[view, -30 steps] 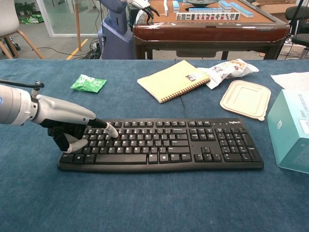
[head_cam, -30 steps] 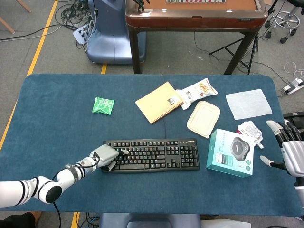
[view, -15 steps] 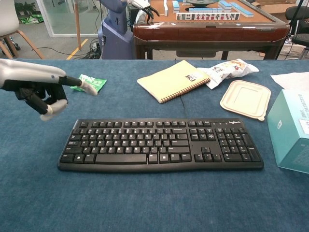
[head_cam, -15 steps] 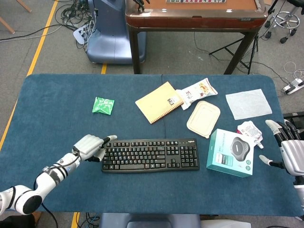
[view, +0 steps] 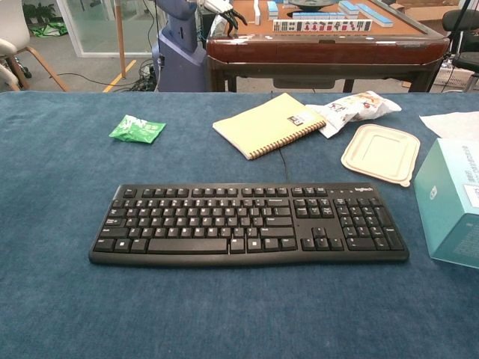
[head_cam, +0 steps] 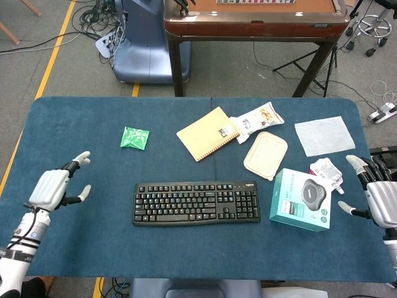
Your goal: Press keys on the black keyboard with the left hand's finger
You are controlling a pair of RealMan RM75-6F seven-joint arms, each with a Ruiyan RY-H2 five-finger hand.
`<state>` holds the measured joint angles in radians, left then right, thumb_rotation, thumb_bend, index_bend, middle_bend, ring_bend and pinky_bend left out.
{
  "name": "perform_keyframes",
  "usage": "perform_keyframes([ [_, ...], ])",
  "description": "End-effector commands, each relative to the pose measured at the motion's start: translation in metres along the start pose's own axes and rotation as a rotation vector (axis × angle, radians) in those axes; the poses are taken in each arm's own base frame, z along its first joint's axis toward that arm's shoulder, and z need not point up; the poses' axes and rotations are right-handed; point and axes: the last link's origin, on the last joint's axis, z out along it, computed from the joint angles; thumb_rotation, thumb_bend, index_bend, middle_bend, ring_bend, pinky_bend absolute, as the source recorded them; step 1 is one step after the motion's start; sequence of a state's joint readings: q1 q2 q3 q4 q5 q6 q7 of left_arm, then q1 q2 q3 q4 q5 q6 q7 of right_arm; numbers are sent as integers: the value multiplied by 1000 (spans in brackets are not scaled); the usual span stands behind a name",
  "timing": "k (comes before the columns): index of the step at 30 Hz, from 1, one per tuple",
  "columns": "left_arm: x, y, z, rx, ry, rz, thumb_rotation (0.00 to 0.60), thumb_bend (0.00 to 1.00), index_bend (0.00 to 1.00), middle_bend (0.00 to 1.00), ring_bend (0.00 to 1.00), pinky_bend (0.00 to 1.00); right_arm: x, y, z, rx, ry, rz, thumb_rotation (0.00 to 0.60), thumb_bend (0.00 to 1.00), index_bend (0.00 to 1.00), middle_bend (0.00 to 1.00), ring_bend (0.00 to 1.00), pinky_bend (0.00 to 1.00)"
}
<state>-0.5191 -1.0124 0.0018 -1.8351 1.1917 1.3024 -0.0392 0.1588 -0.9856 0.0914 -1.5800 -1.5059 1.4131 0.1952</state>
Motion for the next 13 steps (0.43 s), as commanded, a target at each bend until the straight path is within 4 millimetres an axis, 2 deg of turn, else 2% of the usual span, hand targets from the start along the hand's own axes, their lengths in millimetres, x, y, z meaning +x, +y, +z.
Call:
perform_keyframes([
  [1, 6, -19, -25, 31, 104, -10, 470, 339, 61, 127, 160, 181, -1, 0, 1, 2, -2, 1, 600, 106, 53, 129, 83, 68],
  [7, 4, -34, -56, 83, 175, -7, 478, 338, 61, 123, 159, 133, -3, -1, 4, 8, -8, 3, 600, 105, 53, 129, 83, 67],
  [13, -1, -40, -72, 123, 215, 28, 498, 338, 61, 123, 159, 129, -5, -2, 6, 11, -12, 7, 600, 105, 53, 130, 83, 68],
])
